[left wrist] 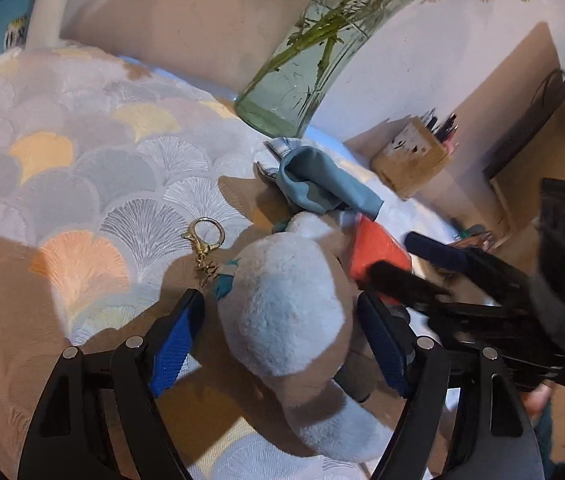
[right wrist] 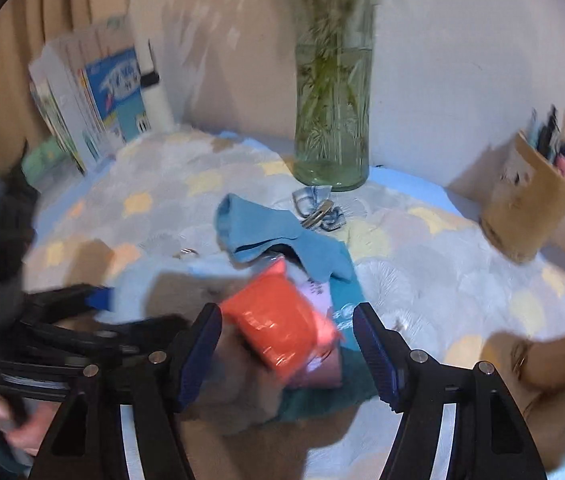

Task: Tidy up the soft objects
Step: 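Grasp the light blue plush dog with the left tool while the right tool grasps the orange bag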

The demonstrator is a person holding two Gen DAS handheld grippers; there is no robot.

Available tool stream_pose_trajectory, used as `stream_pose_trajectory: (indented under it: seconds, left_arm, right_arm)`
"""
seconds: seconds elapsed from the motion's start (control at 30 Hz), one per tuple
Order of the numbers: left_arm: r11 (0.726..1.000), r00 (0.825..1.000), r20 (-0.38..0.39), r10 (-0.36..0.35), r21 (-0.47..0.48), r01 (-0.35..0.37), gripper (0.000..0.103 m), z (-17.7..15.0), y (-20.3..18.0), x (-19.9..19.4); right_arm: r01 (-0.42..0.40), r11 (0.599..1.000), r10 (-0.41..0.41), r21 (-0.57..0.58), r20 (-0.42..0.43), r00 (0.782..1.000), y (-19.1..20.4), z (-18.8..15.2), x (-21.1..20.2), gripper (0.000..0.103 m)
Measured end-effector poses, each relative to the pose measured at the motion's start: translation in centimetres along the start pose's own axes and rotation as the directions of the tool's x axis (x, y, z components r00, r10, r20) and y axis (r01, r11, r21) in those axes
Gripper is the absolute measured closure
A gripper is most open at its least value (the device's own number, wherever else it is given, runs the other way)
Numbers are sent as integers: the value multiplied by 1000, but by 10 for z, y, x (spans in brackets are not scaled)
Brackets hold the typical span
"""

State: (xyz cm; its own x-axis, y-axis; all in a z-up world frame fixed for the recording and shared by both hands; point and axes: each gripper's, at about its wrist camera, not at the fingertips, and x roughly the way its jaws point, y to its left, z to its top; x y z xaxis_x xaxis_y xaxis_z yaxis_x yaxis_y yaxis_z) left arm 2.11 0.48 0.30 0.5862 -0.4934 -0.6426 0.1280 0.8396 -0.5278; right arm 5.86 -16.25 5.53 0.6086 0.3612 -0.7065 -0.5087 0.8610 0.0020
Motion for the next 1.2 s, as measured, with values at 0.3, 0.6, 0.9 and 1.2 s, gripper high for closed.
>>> stream_pose_trajectory:
  seconds: [0.3,0.6,0.9,1.2]
  left_arm:
    - [999,1000,16,-12,30,11,50,-2,-4,-1]
    - [991,999,28,-24,129,20,52,-6,-25,-37]
    - [933,998,-41,-50,354,62,50,-24,-46,-100]
    - [882,973,-80,215,444,-158,42,-12,-44,-37]
  right_arm:
    - [-6,999,6,44,-13,1000,-9,-4,17,65]
    - [-17,968,-6,250,89,996,-34,-49,-64,66]
    - [-44,931,31,361,41,999,-40,-103,-77,65]
    - [22,903,-27,428,4,1000,-47,-136,-61,65]
